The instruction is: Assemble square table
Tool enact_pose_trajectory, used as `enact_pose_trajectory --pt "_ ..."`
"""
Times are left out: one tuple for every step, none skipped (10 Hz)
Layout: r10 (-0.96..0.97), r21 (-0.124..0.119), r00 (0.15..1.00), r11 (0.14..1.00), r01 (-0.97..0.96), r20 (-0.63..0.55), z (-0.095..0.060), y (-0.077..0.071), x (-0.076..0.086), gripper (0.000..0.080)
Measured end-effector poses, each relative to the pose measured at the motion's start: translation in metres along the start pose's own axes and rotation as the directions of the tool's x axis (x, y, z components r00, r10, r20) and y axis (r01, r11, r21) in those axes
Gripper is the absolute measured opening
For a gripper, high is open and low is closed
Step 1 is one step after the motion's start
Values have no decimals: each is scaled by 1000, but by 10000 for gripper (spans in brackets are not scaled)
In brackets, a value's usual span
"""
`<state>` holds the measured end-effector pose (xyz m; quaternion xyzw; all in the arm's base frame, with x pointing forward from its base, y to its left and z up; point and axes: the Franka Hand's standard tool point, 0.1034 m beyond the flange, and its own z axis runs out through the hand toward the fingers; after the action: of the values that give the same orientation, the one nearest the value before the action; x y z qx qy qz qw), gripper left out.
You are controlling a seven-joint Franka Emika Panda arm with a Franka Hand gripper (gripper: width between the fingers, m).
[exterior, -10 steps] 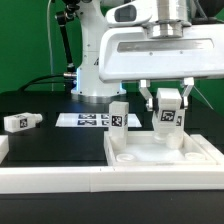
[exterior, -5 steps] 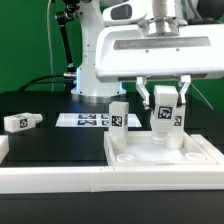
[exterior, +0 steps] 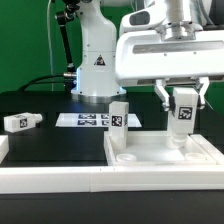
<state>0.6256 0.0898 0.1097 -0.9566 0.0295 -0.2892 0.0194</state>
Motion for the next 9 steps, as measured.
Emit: enact_pose_trajectory --pt "-3 -2 1000 1000 3 1 0 2 0 290" --pt "-2 -3 1000 1000 2 2 1 3 -1 290" --pt "-2 -2 1000 1000 2 0 1 1 -2 290" --pt "-5 2 1000 1000 5 -22 1 -6 -6 290" --pt "-5 10 999 1000 6 -33 3 -18 -12 290" --pt "-7 18 1000 1000 7 -27 2 -27 -15 290" --pt "38 16 999 999 -38 -24 2 -31 -17 290" --pt "27 13 999 1000 -26 -37 2 -31 -17 290" --pt "28 13 999 1000 -27 -32 3 -31 -18 290"
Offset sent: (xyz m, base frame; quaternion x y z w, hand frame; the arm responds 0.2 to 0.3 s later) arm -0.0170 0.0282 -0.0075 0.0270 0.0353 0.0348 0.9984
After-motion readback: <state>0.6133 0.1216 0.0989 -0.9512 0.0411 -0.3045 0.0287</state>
